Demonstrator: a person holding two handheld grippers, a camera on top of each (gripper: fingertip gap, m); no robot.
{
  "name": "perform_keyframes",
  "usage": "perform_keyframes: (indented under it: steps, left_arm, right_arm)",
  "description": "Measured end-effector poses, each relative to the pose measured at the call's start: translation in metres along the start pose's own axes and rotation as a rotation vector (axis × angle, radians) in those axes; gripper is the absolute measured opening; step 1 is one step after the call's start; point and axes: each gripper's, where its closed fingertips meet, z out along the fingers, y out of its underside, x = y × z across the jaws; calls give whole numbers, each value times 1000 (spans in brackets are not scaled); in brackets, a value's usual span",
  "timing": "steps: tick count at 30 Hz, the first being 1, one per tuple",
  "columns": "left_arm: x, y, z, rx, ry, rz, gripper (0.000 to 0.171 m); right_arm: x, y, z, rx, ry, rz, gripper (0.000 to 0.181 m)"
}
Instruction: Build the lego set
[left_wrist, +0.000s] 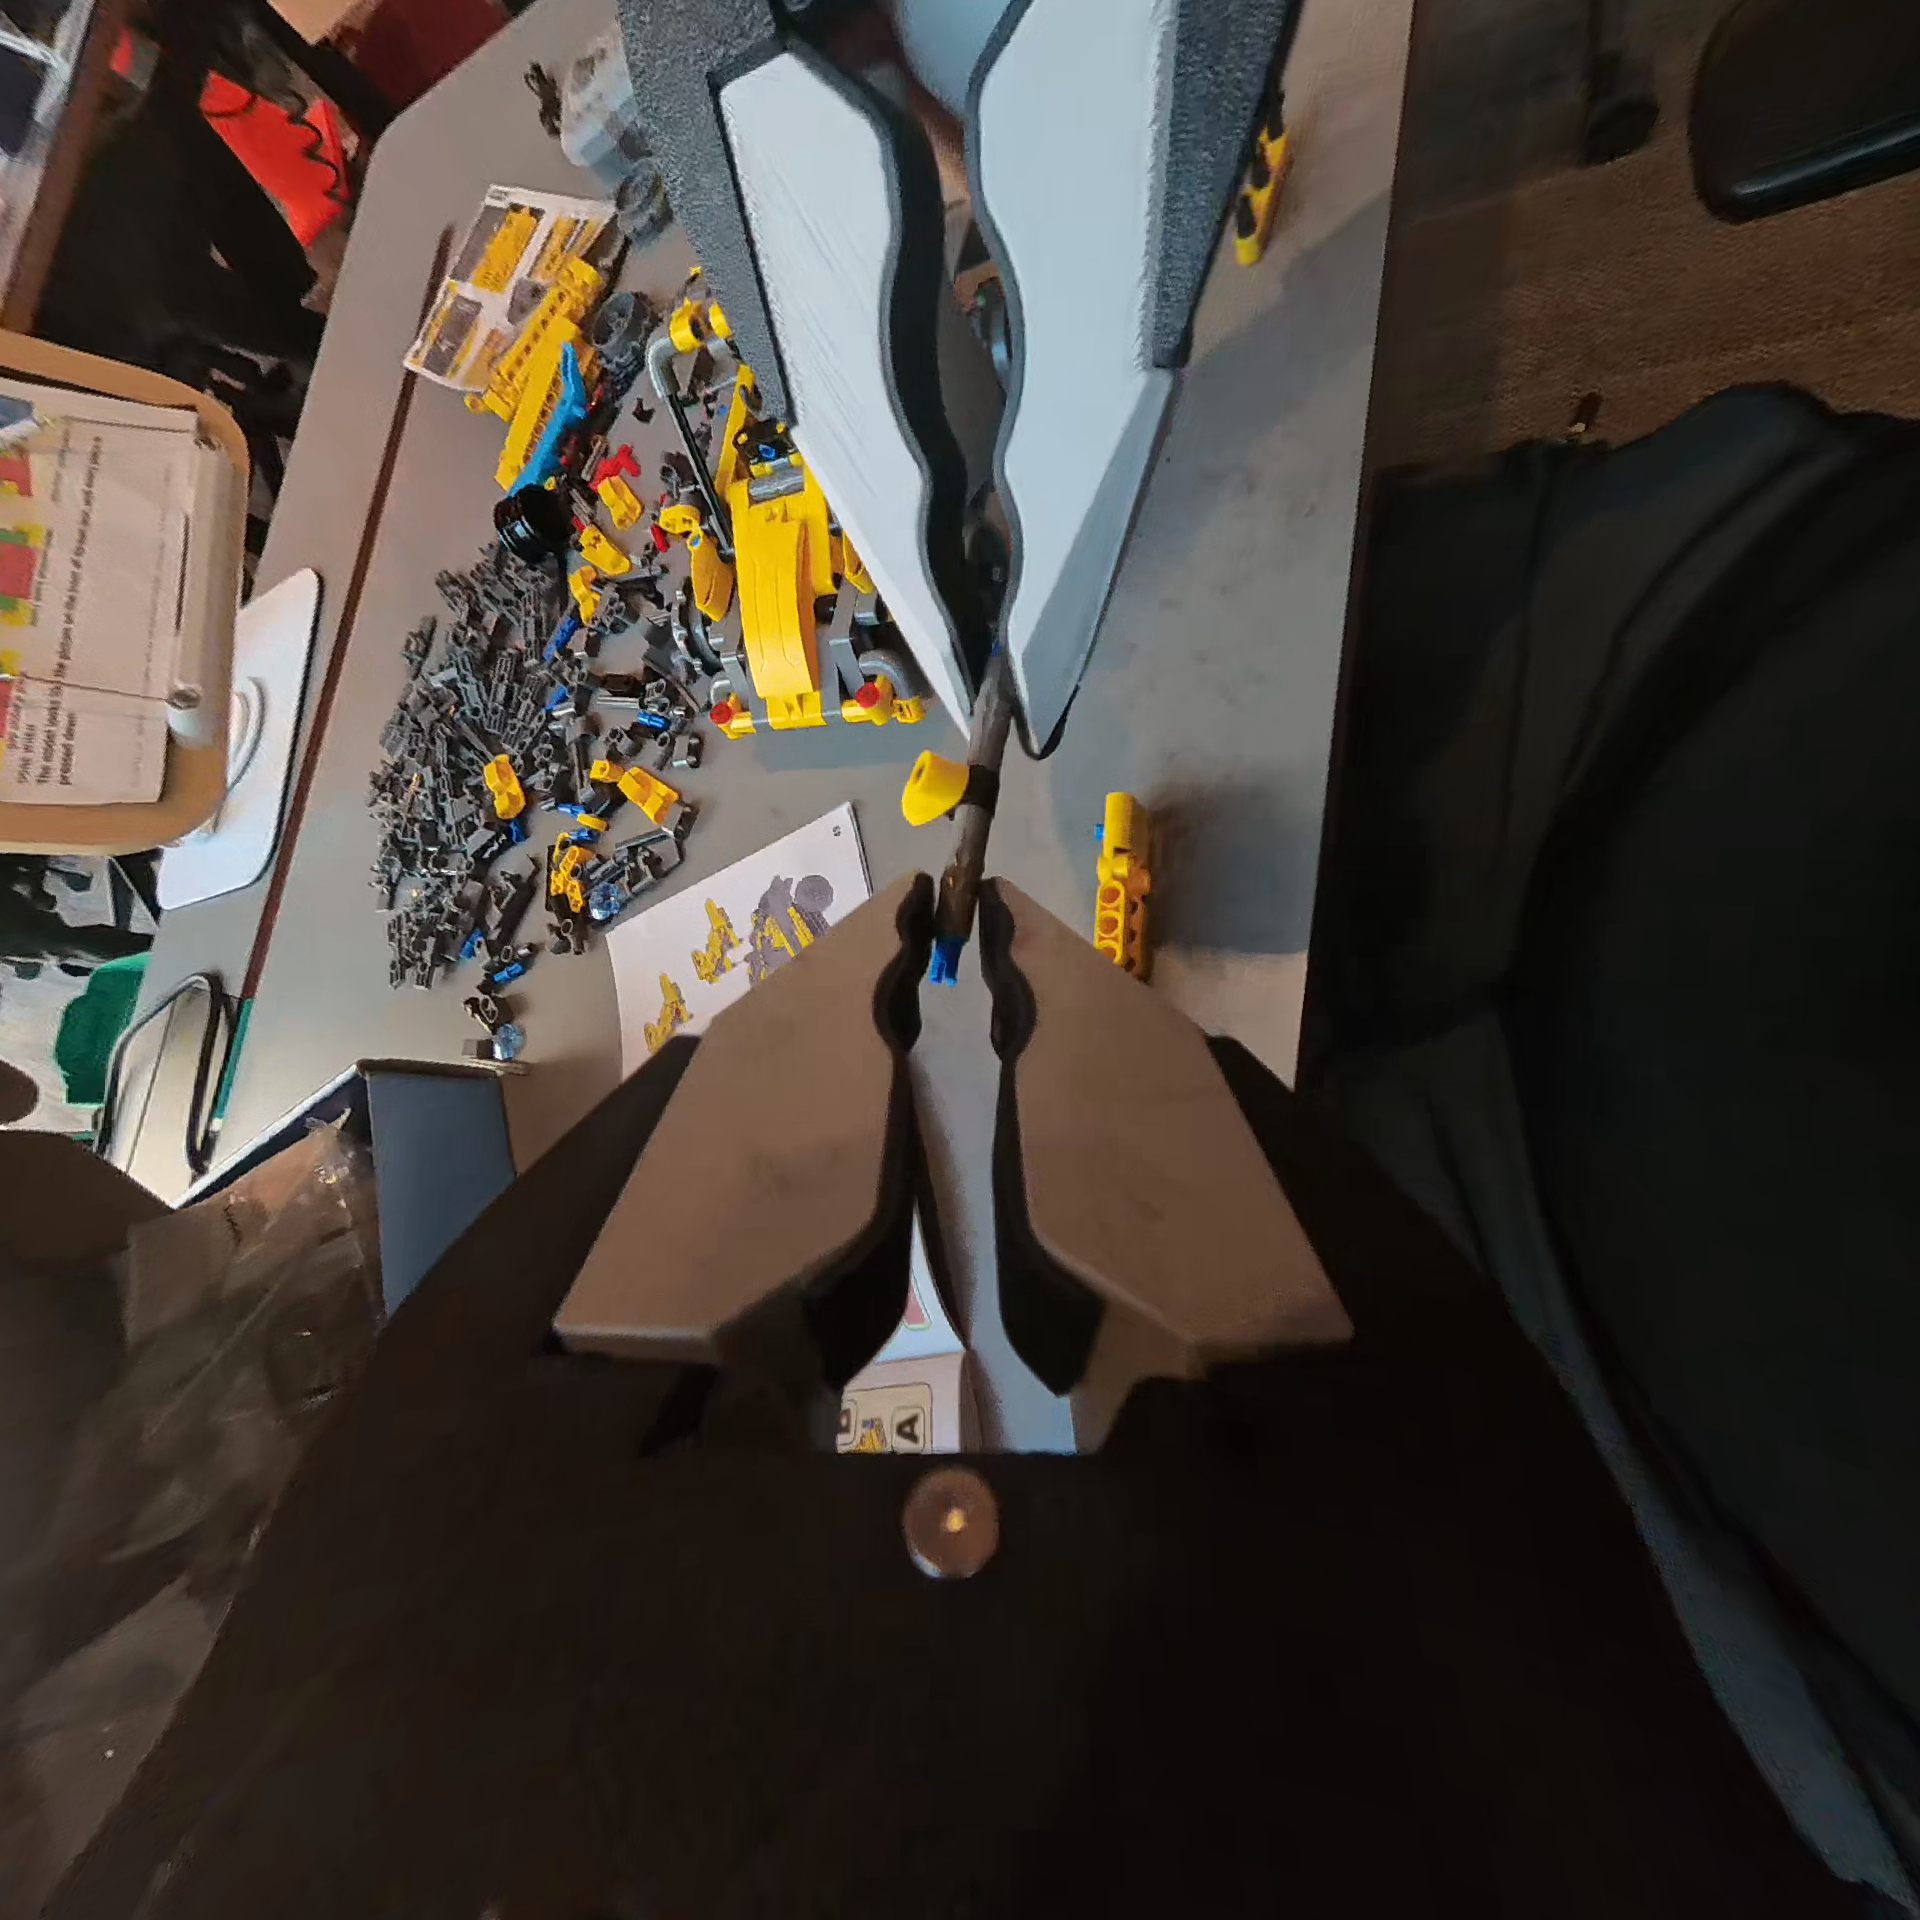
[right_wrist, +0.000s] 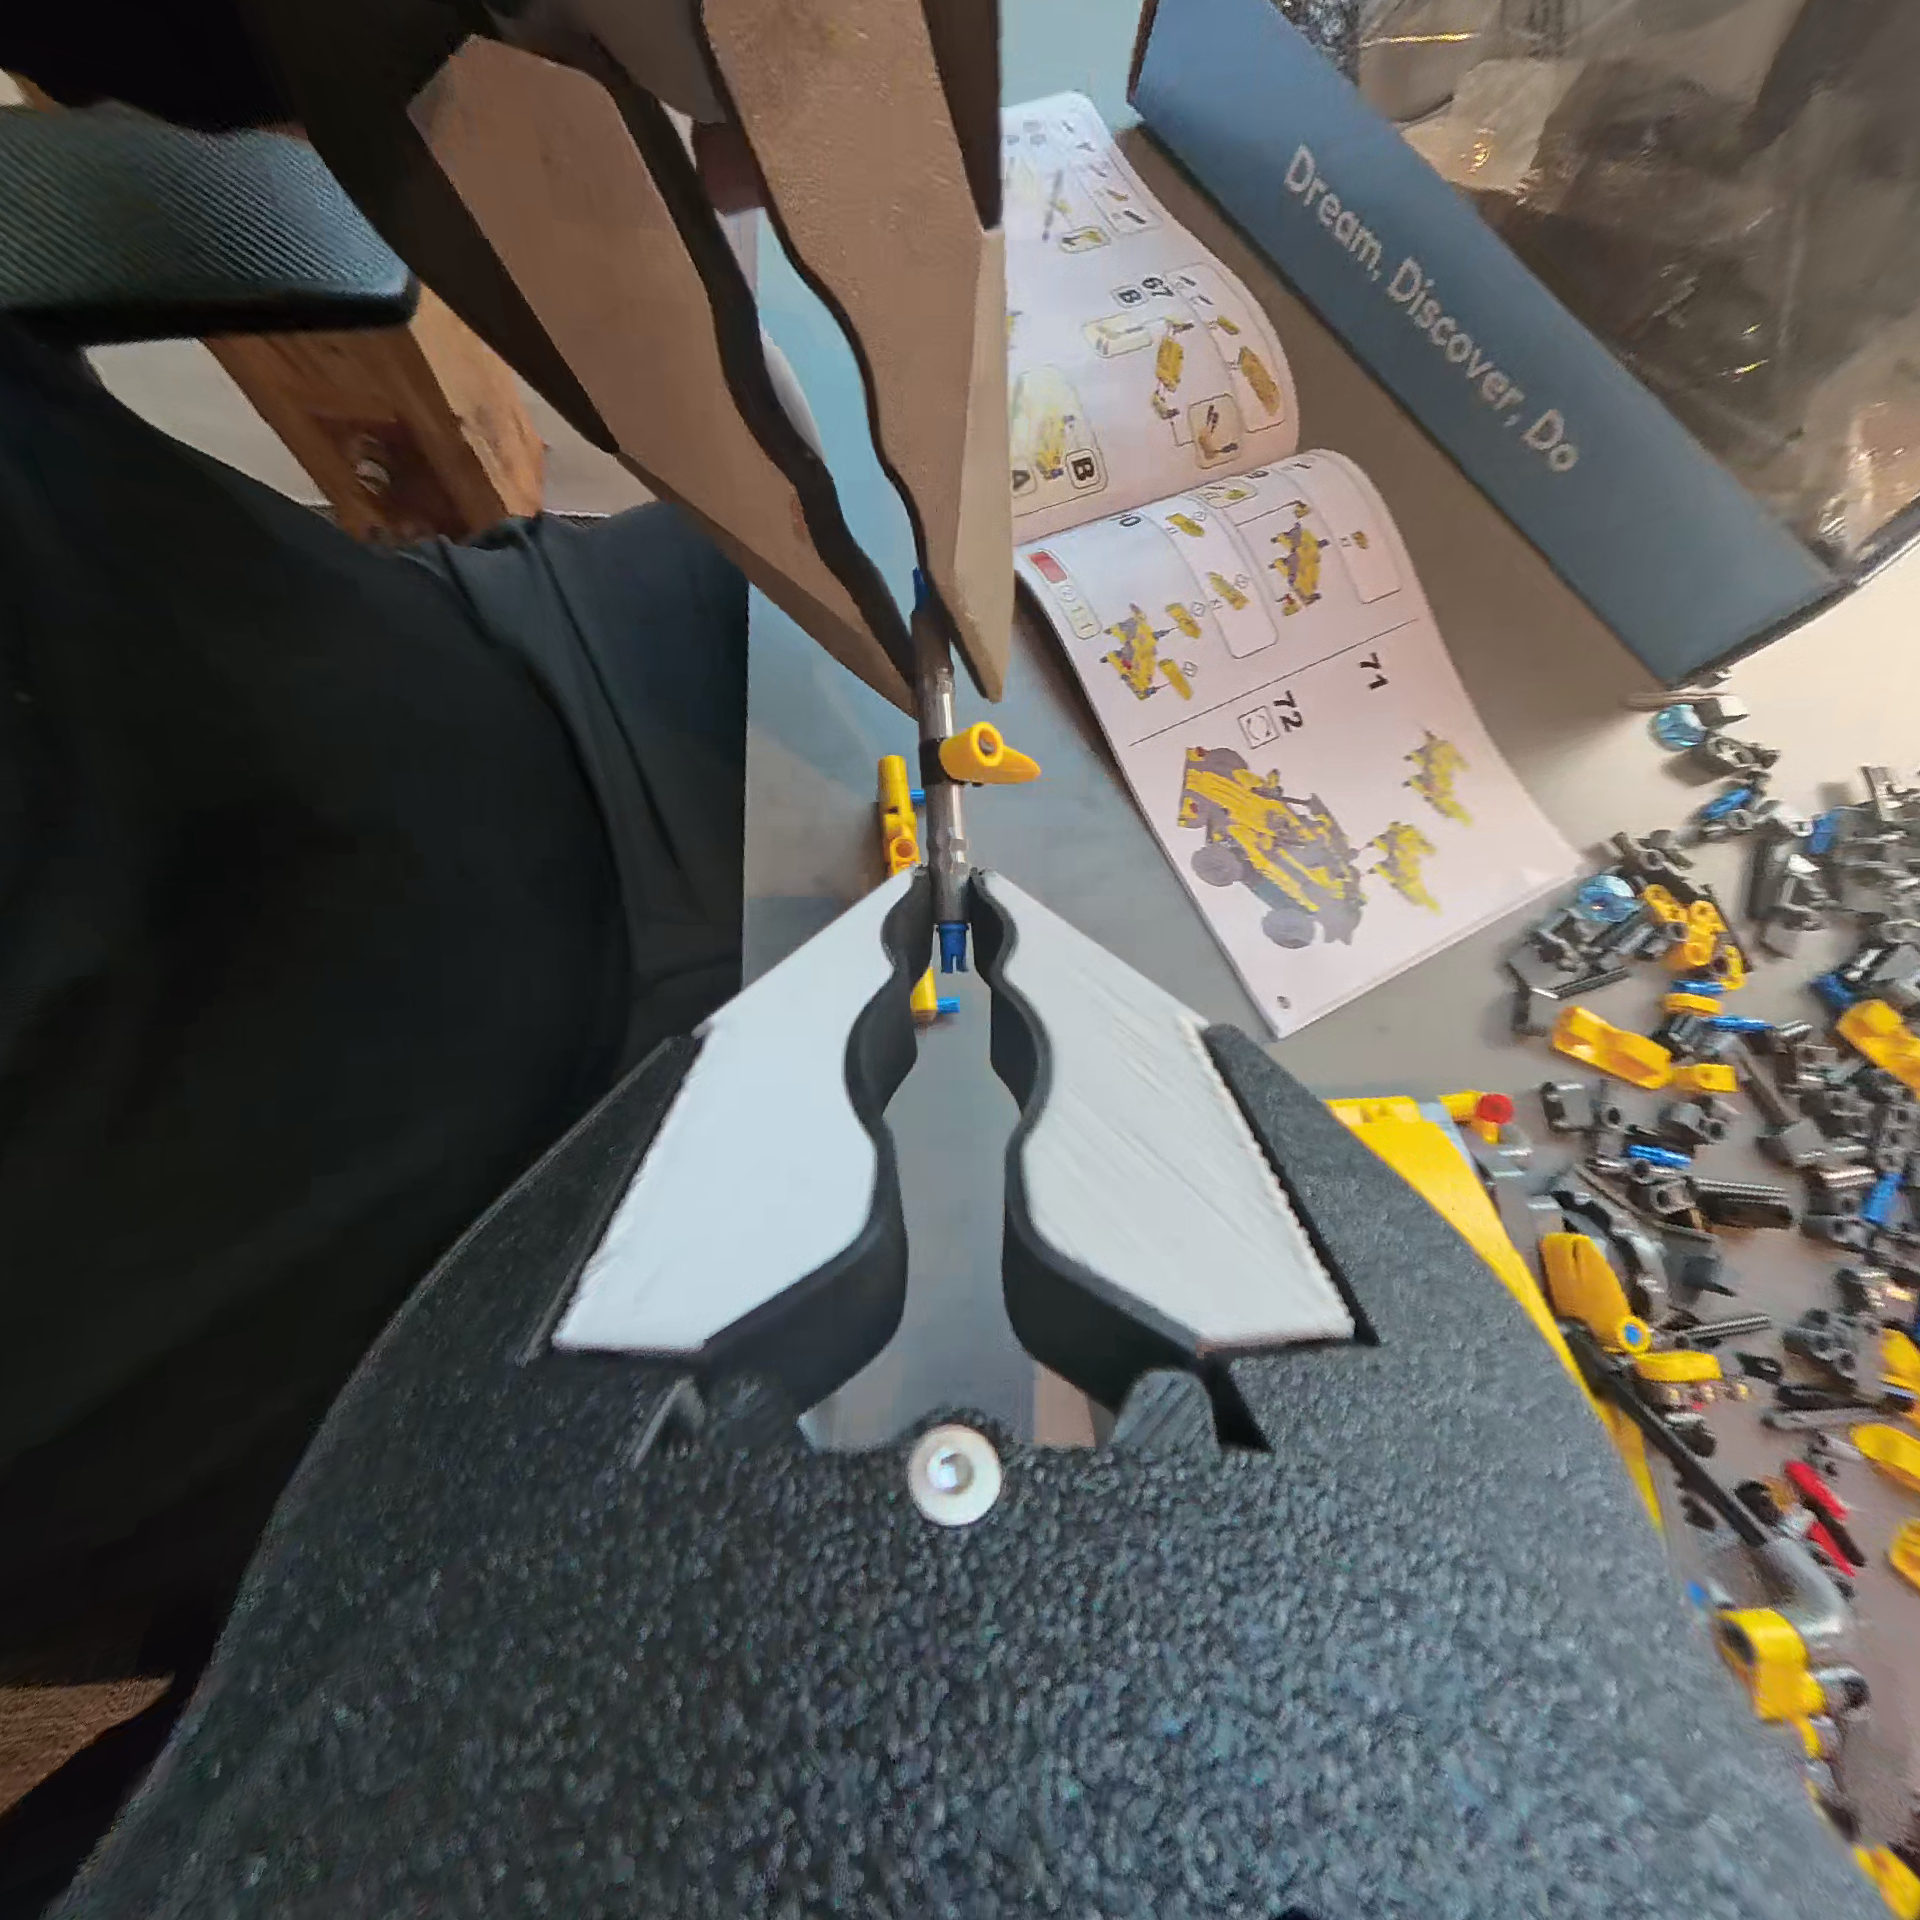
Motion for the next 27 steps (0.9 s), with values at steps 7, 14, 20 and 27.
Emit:
perform_keyframes:
  steps: [7, 14, 20, 27]
  left_arm:
    - [-1, 9, 6, 23, 126, -242, 3]
    - [10, 13, 8, 49, 222, -271, 3]
    - [14, 10, 5, 73, 256, -280, 3]
    - [13, 26, 12, 55, 266, -337, 6]
  right_arm:
    - [13, -7, -3, 3, 169, -144, 21]
    - [12, -12, 0, -20, 239, -236, 22]
    - [3, -9, 9, -31, 193, -228, 9]
    - [3, 1, 20, -35, 72, -56, 7]
